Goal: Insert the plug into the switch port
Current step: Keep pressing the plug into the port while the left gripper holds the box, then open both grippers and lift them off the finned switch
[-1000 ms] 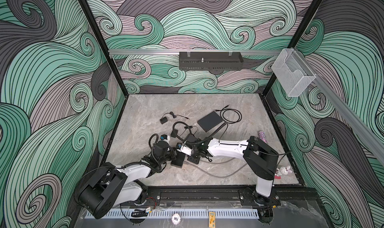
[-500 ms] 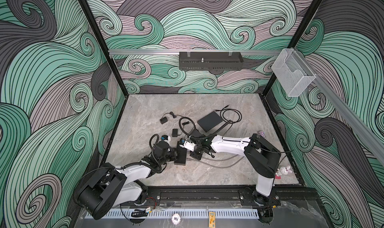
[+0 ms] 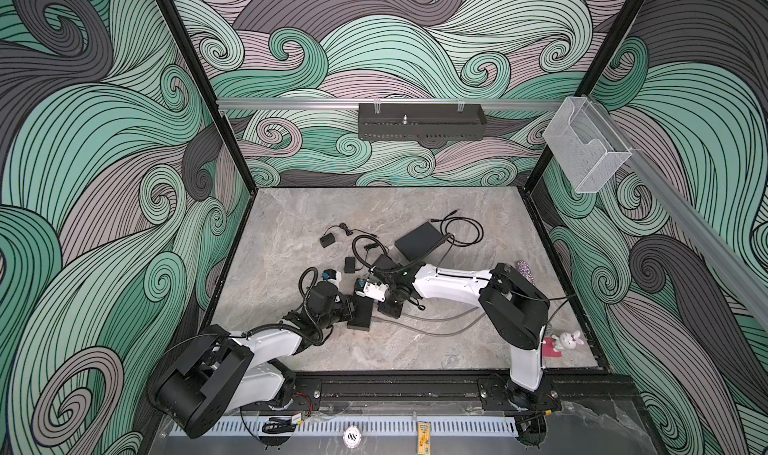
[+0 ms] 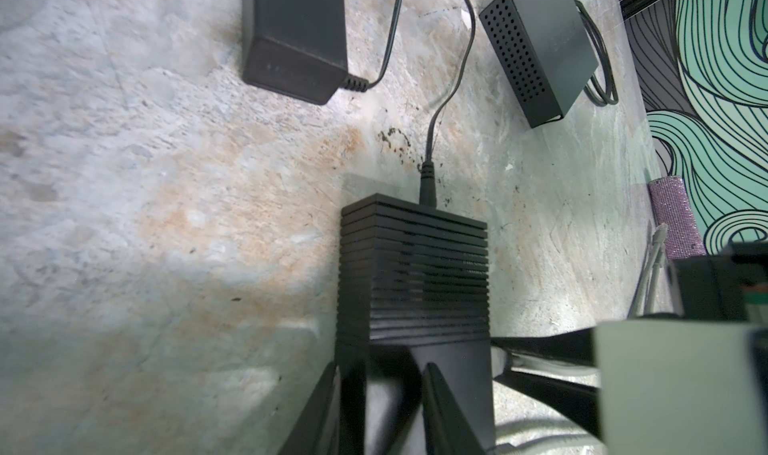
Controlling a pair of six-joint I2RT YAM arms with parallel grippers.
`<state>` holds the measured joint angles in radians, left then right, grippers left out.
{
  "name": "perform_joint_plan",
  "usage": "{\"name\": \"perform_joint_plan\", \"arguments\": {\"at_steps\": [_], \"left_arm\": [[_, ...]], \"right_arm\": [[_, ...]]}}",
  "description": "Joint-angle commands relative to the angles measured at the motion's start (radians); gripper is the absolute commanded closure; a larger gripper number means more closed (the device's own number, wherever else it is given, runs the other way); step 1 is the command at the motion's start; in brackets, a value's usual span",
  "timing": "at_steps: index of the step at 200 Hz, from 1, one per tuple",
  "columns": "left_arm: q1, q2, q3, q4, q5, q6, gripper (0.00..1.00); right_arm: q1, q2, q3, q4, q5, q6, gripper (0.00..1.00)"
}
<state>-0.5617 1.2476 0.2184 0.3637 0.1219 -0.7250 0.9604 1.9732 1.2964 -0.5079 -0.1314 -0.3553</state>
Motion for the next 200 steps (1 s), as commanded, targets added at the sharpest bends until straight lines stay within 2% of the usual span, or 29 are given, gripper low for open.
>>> {"name": "perform_joint_plan", "arguments": {"at_steps": [1,41,78,178,200], "left_arm": [[-0.082,0.075,-0.030,-0.167,0.290,0.013,0.69],[-0.086,0.073,-0.033,-0.168,0.285,0.012,0.69],[-0.085,0.064,-0.031,-0.180,0.280,0.013,0.69],[-0.086,0.055,-0.030,-0.191,0.280,0.015,0.70],[-0.087,0.041,-0.025,-0.215,0.269,0.015,0.70]], "right_arm": [[0.079,0.040,0.106,0.479,-0.216,0.020,1.00],[0.080,-0.053,0.021,0.548,-0.218,0.028,1.00],[0.080,-0.125,0.020,0.512,-0.179,-0.014,1.00],[0.087,-0.038,0.034,0.501,-0.181,-0.001,1.00],[0.087,-0.067,-0.001,0.513,-0.157,0.006,0.86]]}}
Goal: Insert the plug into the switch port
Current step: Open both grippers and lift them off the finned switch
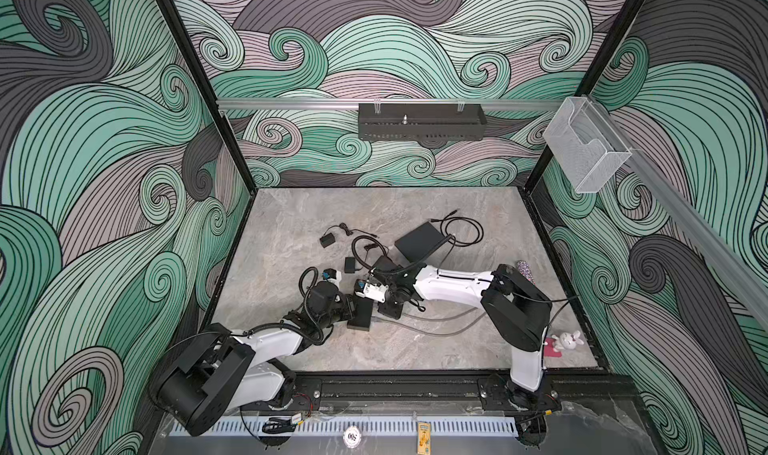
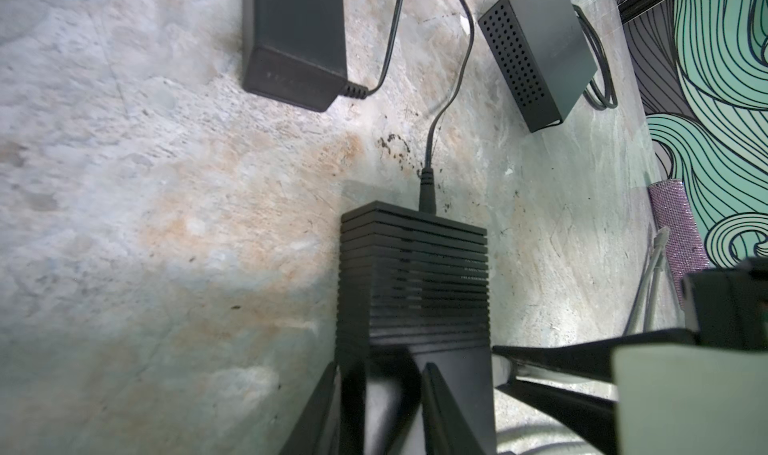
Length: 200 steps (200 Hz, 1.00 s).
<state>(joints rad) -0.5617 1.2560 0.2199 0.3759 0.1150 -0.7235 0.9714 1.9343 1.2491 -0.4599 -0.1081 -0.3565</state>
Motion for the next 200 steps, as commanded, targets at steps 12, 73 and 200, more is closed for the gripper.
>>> {"name": "perform_joint_plan", "arguments": {"at_steps": [12,73,200], "left_arm": [[-0.086,0.019,-0.017,-0.254,0.263,0.015,0.70],[-0.079,-0.137,0.061,-0.468,0.121,0.046,0.66],[-0.055,-0.567,0.389,-0.825,-0.154,0.013,0.19]], "right_arm": [[0.075,-0.047,0.026,0.459,-0.175,0.002,0.77],[0.063,-0.145,-0.091,0.417,-0.139,0.014,0.72],[-0.145,-0.413,-0.137,0.107,0.136,0.465,0.54]]}}
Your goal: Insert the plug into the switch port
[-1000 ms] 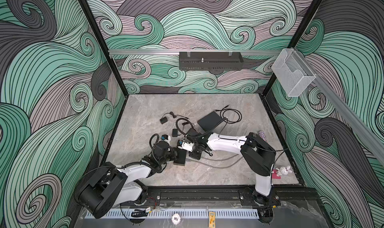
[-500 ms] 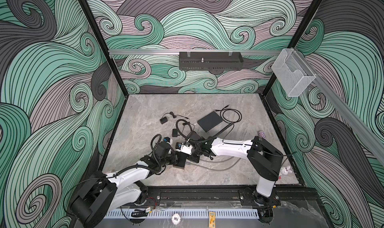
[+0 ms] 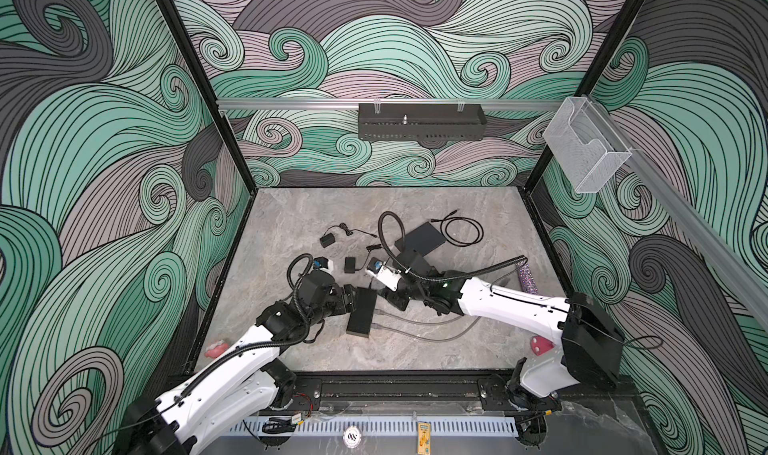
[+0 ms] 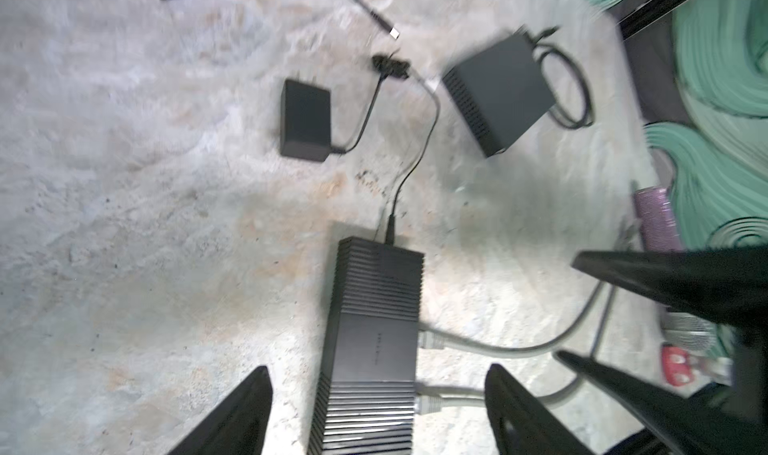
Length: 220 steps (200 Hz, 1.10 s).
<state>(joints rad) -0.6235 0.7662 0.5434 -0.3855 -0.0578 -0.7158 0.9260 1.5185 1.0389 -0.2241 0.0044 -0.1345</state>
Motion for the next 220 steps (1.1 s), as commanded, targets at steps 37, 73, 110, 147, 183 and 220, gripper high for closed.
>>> {"name": "perform_joint_plan", "arguments": {"at_steps": [37,73,110,147,183,220], "left_arm": [[0.008,-0.093,0.223,-0.190,0.079,0.078,0.20],[0.033,-0.072,0.337,-0.291,0.060,0.182,0.20],[0.098,-0.013,0.426,-0.338,0.053,0.314,0.21],[0.164,0.046,0.429,-0.326,0.099,0.377,0.23],[0.199,0.053,0.378,-0.292,0.150,0.386,0.26],[0.227,0.062,0.359,-0.277,0.196,0.390,0.28]], "right_arm": [[-0.164,0.082,0.135,-0.153,-0.057,0.230,0.47],[-0.173,0.282,0.310,-0.162,0.002,0.230,0.37],[-0.215,0.551,0.635,-0.259,-0.029,0.197,0.37],[-0.226,0.797,0.939,-0.331,0.036,0.058,0.38],[-0.232,1.025,1.246,-0.441,0.079,-0.061,0.42],[-0.251,1.136,1.382,-0.499,0.053,-0.049,0.45]]}}
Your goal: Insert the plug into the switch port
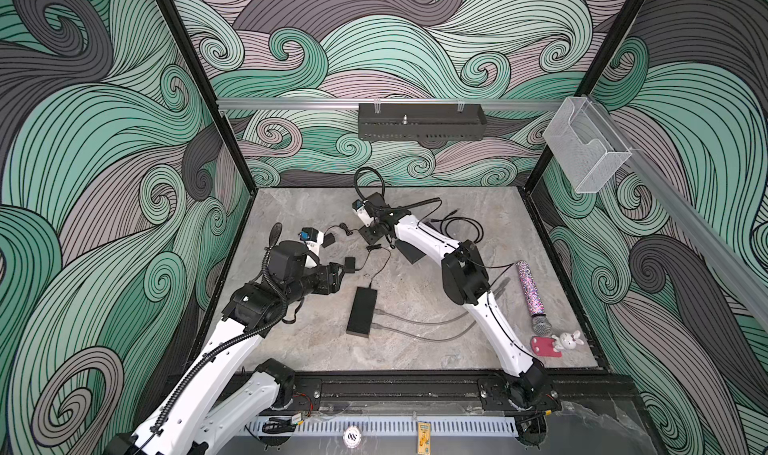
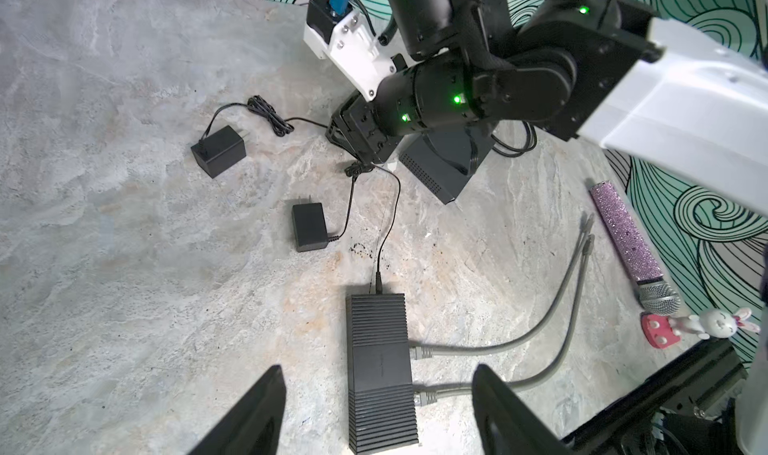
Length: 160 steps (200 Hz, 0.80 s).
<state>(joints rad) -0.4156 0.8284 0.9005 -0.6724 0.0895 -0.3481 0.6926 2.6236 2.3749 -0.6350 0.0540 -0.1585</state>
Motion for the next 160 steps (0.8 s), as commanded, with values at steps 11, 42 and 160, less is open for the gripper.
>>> {"name": "perform_joint_plan", "arguments": {"at_steps": [11,42,160], "left_arm": [[0.027,0.001,-0.005,0.019,0.061,0.021,0.28],[0.039,0.006,-0.012,0.033,0.097,0.010,0.29],[0.052,-0.002,-0.031,0.050,0.132,-0.005,0.30]], "right_arm": [[-0.021,0.036,0.043,-0.088,0.000,-0.017,0.45],[-0.034,0.043,0.022,-0.086,-0.011,-0.014,0.45],[-0.080,-0.039,-0.090,-0.088,-0.202,-0.023,0.96]]}}
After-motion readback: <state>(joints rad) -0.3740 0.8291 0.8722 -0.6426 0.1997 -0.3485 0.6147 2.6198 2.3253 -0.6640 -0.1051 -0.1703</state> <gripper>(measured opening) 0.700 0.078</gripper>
